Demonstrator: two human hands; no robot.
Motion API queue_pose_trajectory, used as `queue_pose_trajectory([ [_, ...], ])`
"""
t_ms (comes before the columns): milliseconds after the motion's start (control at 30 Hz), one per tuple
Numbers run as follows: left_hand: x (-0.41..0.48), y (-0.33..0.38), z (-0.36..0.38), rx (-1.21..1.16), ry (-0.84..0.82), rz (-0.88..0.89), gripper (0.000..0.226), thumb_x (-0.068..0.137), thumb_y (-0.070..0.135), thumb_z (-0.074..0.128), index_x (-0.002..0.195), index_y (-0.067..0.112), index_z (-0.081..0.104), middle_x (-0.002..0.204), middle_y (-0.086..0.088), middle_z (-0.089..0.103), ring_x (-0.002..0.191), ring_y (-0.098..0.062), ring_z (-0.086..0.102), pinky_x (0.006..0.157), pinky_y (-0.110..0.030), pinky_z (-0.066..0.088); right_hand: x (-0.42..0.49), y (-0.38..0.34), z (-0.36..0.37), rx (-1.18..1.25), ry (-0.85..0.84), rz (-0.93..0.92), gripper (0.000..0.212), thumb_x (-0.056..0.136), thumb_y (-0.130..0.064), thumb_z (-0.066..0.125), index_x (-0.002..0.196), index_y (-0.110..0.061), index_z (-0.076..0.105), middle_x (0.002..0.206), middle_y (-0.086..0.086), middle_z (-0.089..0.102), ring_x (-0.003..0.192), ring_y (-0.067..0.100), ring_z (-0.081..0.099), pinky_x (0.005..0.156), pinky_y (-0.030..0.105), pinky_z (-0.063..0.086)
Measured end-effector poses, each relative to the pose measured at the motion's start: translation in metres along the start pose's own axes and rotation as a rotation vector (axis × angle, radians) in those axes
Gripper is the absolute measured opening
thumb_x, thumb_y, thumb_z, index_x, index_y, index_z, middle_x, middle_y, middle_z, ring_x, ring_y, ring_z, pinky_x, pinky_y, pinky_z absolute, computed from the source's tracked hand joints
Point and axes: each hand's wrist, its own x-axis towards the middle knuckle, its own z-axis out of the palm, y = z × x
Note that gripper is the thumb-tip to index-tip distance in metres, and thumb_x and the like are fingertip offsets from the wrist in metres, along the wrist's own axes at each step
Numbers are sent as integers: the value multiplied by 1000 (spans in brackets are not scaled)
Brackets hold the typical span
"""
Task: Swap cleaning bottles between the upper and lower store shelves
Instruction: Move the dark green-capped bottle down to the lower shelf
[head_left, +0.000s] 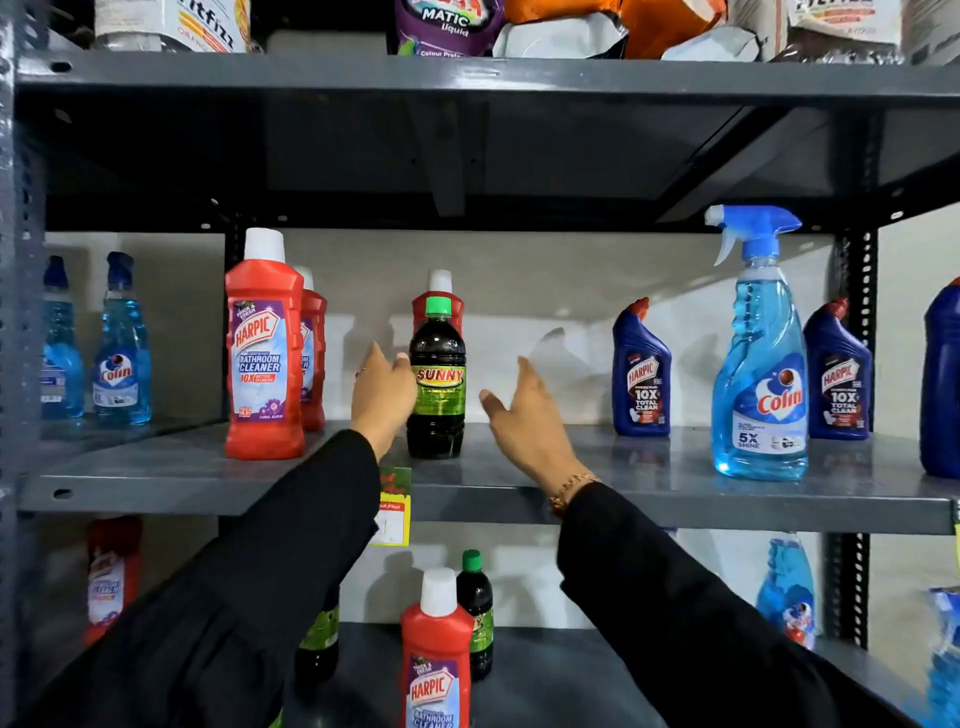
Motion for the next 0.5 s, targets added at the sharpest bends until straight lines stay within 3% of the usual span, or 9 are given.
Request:
queue_pose_trajectory([
  [67, 8, -4, 1, -42, -86, -94, 48, 99, 26, 30, 142, 8, 20, 153, -10, 26, 136, -26, 30, 105, -34, 27, 10, -7, 17, 35, -134, 80, 60, 92, -19, 50, 140, -2, 18, 146, 22, 36, 133, 34, 37, 106, 37, 34],
  [133, 12, -8, 3, -119, -212, -168, 41, 99, 30, 29, 134, 9, 37, 141, -11, 43, 114, -22, 44, 94, -34, 31, 17, -12, 32, 68, -224, 157, 46, 91, -16, 50, 131, -4, 30, 133, 22, 51, 120, 35, 50, 96, 35, 41],
  [200, 11, -9, 5, -128, -280, -174, 36, 99, 33, 32, 125, 13, 46, 126, -10, 54, 99, -19, 46, 86, -36, 34, 23, -12, 43, 108, -231, 194, 40, 89, -15, 51, 126, -6, 37, 127, 20, 56, 115, 34, 54, 98, 39, 44],
  [267, 9, -8, 4, -120, -268, -129, 33, 97, 33, 37, 120, 14, 50, 121, -10, 59, 98, -22, 53, 82, -36, 40, 24, -11, 47, 134, -165, 177, 39, 88, -11, 53, 124, -8, 41, 124, 19, 59, 113, 34, 55, 97, 41, 45],
  [400, -7, 2, 1, 23, -192, 94, 23, 94, 39, 42, 106, 25, 56, 118, -7, 62, 108, -28, 58, 94, -47, 48, 5, -11, 32, 192, 30, 73, 33, 86, -9, 56, 118, -13, 49, 111, 13, 67, 104, 33, 61, 87, 37, 48],
  [500, -46, 13, 1, 93, -24, 347, 38, 92, 51, 37, 121, 30, 51, 116, -4, 65, 102, -22, 60, 89, -39, 50, -31, -9, 9, 275, 195, -143, 36, 86, -15, 59, 121, -21, 49, 104, -2, 65, 101, 25, 62, 91, 44, 51],
])
